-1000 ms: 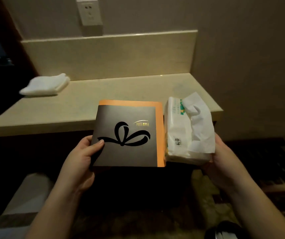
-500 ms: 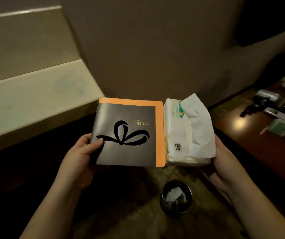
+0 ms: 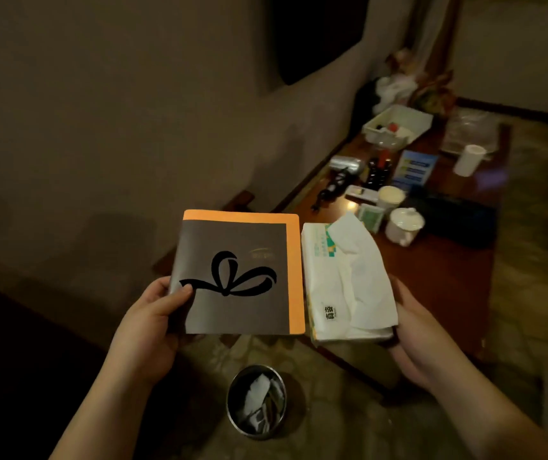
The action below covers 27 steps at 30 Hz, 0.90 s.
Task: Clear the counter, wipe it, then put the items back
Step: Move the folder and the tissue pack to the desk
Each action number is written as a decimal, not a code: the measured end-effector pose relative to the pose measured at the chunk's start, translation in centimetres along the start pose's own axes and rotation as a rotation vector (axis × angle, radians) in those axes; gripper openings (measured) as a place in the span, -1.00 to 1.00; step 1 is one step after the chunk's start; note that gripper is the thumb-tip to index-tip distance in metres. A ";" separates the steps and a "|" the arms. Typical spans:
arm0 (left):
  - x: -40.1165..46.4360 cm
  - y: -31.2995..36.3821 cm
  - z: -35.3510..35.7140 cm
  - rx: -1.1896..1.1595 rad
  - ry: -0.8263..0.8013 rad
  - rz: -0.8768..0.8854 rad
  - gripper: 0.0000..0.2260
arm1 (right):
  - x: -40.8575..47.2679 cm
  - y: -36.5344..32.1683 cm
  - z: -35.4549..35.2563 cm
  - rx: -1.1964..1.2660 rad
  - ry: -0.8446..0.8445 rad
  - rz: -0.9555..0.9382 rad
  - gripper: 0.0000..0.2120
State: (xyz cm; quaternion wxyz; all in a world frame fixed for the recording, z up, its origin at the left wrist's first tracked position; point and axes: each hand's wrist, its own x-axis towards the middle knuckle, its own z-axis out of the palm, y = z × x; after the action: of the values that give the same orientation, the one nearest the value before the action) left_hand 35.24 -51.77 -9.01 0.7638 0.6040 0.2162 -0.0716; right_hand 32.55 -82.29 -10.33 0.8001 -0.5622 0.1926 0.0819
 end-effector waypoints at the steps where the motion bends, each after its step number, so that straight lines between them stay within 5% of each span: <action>1: 0.8 -0.3 1.6 0.012 -0.025 -0.013 -0.85 | 0.2 -0.2 -1.3 -0.002 0.025 -0.006 -0.54; 17: 15.5 -5.2 16.6 0.214 -0.240 -0.221 -0.92 | 7.9 1.3 -16.1 0.219 0.407 0.044 -0.59; 27: 28.8 -8.4 19.2 0.352 -0.236 -0.328 -0.82 | 19.1 4.7 -16.2 0.192 0.454 0.242 -0.46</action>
State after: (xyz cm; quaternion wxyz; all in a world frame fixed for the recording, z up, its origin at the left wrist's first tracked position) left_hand 62.65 -67.90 -25.09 0.6450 0.6721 0.2049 -0.3007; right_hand 44.79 -97.29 -26.81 0.7705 -0.4605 0.4397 0.0299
